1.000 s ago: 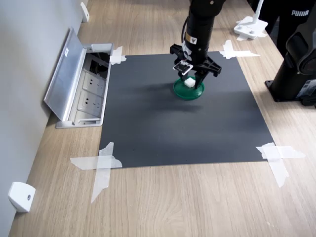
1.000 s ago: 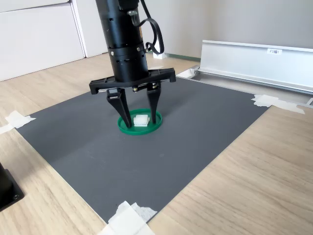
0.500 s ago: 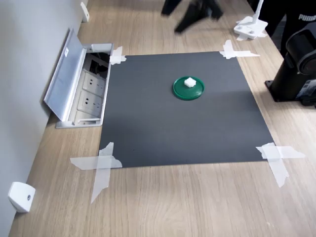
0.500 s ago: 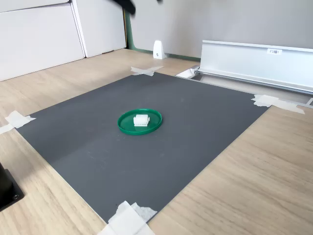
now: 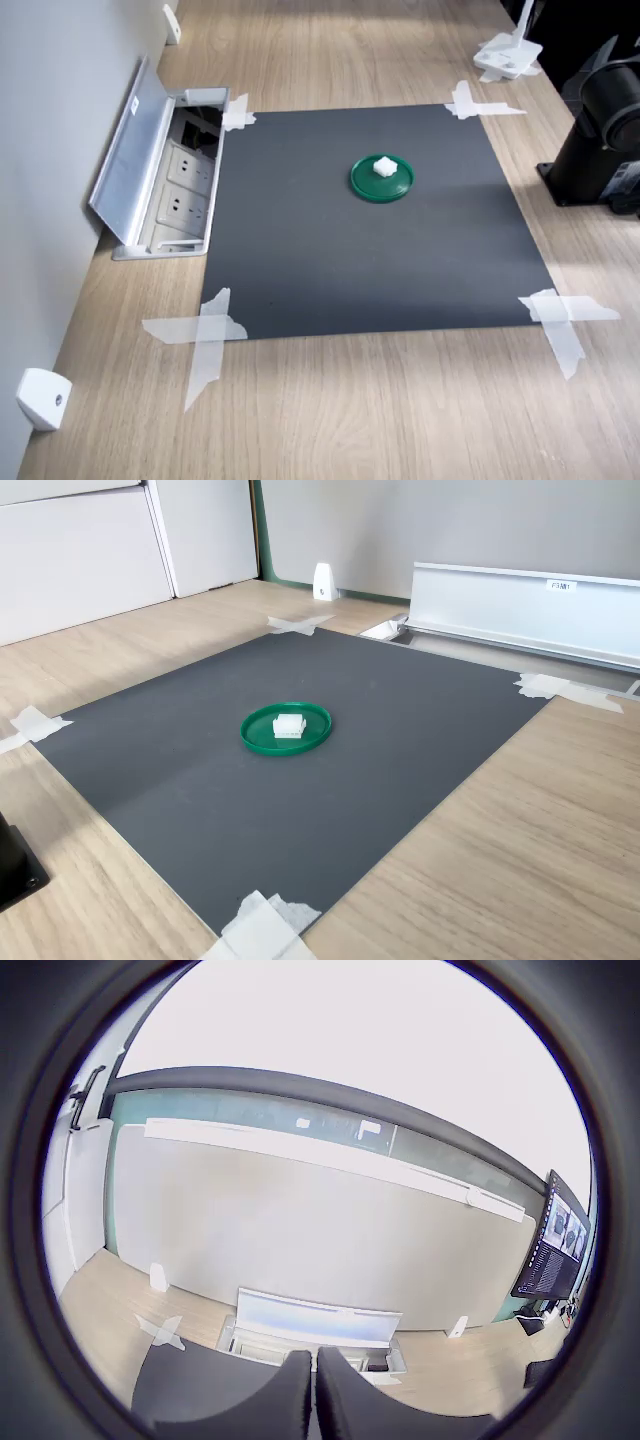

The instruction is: Grasp a white terminal and put it on the green lid.

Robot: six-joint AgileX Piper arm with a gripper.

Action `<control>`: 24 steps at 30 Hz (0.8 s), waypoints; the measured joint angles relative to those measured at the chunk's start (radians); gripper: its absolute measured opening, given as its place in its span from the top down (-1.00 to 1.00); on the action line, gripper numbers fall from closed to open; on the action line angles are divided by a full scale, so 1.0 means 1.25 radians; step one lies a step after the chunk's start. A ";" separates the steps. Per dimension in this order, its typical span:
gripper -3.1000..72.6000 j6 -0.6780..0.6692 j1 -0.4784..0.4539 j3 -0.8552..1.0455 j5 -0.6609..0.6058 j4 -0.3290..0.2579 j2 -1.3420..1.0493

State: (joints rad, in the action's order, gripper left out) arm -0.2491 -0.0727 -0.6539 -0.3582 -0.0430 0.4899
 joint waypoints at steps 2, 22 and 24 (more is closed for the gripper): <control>0.93 0.001 0.000 0.049 0.003 0.000 -0.050; 0.93 0.002 0.000 0.330 -0.004 0.000 -0.335; 0.93 0.002 0.000 0.330 -0.005 0.000 -0.341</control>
